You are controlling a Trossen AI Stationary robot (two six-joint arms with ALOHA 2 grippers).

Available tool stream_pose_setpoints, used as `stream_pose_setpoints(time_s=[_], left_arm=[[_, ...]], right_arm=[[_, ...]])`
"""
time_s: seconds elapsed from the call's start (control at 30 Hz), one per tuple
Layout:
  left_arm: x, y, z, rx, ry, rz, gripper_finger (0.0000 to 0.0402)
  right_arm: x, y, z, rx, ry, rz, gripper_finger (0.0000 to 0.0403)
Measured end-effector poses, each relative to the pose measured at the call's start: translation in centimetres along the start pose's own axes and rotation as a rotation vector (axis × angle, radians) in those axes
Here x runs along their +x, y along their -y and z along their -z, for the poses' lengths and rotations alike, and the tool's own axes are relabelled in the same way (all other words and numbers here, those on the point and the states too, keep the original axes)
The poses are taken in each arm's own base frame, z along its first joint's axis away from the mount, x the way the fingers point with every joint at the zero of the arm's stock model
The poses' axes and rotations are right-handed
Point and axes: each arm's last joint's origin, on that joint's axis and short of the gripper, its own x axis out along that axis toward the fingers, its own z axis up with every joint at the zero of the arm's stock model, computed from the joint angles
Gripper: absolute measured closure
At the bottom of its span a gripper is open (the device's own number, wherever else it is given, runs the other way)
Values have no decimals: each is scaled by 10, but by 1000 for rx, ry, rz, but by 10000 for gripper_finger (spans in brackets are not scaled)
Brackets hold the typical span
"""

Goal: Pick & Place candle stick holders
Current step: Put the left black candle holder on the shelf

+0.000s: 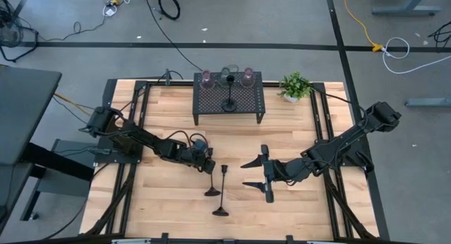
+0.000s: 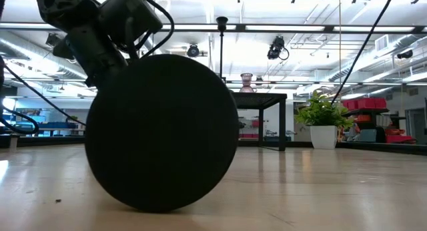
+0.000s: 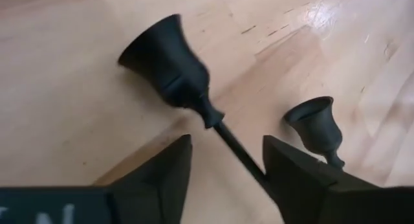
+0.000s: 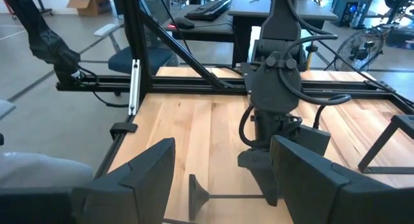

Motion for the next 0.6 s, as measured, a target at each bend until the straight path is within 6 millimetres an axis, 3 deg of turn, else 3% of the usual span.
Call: stream_pose_setpoints(time_s=[0.27,0.43,0.6], left_arm=[[1,1,1,31,-17,28,301],[1,0,2,94,-40,17,380],[1,0,2,136,-52,26,387]], right_arm=[[0,0,0,-1,-2,1,152],[0,0,1,-3,-6,1,152],[0,0,1,-3,-6,1,152]])
